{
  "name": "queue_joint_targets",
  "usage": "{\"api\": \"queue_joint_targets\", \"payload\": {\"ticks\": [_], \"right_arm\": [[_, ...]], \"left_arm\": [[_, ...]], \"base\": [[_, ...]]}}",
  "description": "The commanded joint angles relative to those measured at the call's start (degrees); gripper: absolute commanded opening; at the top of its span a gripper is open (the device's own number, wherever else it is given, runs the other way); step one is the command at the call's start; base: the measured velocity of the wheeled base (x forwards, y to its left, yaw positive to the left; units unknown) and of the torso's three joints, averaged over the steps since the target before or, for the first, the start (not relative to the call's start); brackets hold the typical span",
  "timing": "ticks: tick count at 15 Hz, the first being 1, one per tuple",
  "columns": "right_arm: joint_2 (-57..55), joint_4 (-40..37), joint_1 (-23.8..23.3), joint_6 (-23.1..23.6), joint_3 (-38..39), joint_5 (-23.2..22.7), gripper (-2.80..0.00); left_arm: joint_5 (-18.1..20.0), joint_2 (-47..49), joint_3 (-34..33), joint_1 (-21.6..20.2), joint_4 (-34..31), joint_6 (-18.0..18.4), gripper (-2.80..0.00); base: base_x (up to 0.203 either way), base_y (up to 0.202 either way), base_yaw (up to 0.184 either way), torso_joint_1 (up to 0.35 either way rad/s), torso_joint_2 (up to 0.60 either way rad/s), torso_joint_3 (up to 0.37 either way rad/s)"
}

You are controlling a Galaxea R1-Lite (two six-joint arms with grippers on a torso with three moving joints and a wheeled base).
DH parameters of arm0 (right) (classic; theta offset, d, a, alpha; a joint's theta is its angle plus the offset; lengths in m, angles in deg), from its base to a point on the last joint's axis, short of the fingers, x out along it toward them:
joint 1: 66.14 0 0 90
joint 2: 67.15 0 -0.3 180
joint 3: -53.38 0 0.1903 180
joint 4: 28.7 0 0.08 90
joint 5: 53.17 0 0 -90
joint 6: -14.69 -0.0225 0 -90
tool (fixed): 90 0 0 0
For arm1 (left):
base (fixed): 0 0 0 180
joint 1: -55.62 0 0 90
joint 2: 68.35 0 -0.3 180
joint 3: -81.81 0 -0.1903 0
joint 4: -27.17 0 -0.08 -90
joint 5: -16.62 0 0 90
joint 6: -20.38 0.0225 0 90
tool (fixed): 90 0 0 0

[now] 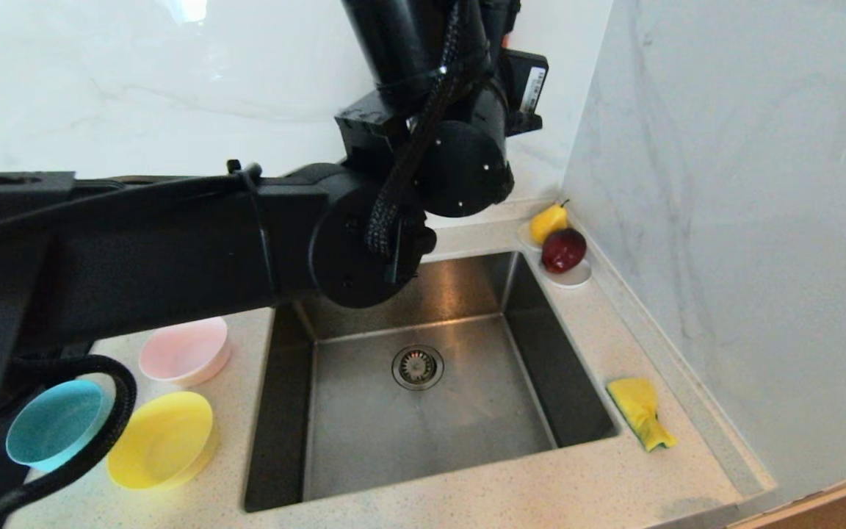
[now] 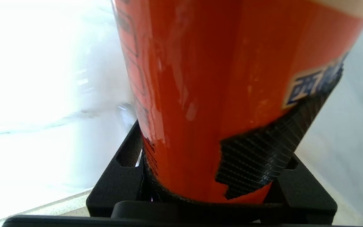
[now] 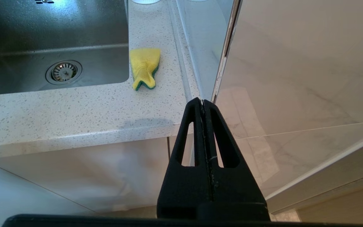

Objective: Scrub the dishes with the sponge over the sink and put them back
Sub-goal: Place the dish soap on the table

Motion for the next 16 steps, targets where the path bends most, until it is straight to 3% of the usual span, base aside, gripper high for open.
{"api": "queue_joint_targets", "payload": {"ticks": [1,7,9,16], "right_arm": [[0.02,0.04,0.02,0.01,0.0,-0.01,-2.8],[0.03,0.04,0.02,-0.08,0.0,-0.01,-2.8],[0.1,0.04,0.02,-0.01,0.0,-0.01,-2.8],[0.01,0.04,0.02,-0.08,0.0,-0.01,-2.8]], "left_arm": [[-0.35,-2.61,-0.18,-1.16,0.04,-0.55,-2.8],[-0.39,-8.49,-0.97,-6.9,-3.72,-2.16,-2.8],[-0.18,-11.97,-4.52,-10.02,-3.93,-2.15,-2.8],[1.84,-22.19,-15.48,-29.04,-4.49,-7.61,-2.8]], "base": [[0.0,0.0,0.0,0.0,0.0,0.0],[0.0,0.0,0.0,0.0,0.0,0.0],[0.0,0.0,0.0,0.0,0.0,0.0],[0.0,0.0,0.0,0.0,0.0,0.0]]}}
